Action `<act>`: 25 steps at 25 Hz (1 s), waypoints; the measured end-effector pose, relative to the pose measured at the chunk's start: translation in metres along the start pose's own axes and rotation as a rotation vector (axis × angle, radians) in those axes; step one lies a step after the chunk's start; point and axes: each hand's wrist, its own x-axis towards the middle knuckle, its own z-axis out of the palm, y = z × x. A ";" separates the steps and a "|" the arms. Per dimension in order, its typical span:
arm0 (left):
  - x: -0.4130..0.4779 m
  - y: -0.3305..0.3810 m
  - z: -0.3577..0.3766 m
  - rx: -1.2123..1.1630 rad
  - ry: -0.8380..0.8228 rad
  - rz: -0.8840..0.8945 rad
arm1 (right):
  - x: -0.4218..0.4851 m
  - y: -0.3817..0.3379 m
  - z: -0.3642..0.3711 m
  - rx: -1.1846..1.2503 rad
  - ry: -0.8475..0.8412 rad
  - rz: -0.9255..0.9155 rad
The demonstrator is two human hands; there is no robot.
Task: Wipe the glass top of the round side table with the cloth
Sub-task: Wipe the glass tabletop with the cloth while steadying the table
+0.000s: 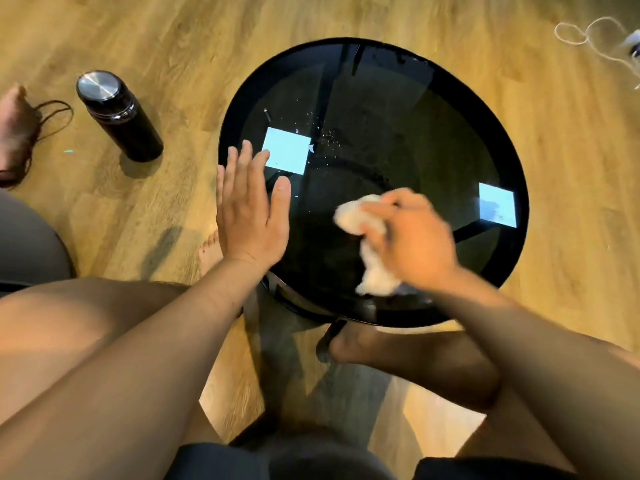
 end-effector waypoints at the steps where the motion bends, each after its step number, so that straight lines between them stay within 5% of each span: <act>1: 0.000 0.000 0.000 0.000 0.003 -0.005 | 0.001 0.042 -0.007 -0.059 0.033 0.093; 4: 0.000 0.000 0.001 -0.007 0.010 -0.019 | 0.001 0.140 -0.038 -0.165 0.040 0.479; 7: 0.001 -0.001 0.001 -0.015 0.019 -0.029 | 0.001 0.140 -0.034 -0.170 0.067 0.627; 17: -0.002 -0.004 0.002 -0.029 0.016 -0.028 | -0.037 -0.094 0.028 0.031 0.055 -0.001; 20: -0.001 -0.002 0.003 -0.005 0.006 -0.028 | -0.043 -0.064 0.023 0.072 -0.048 -0.226; 25: -0.002 -0.004 0.002 -0.043 -0.021 -0.032 | 0.011 0.061 -0.006 0.012 0.046 -0.090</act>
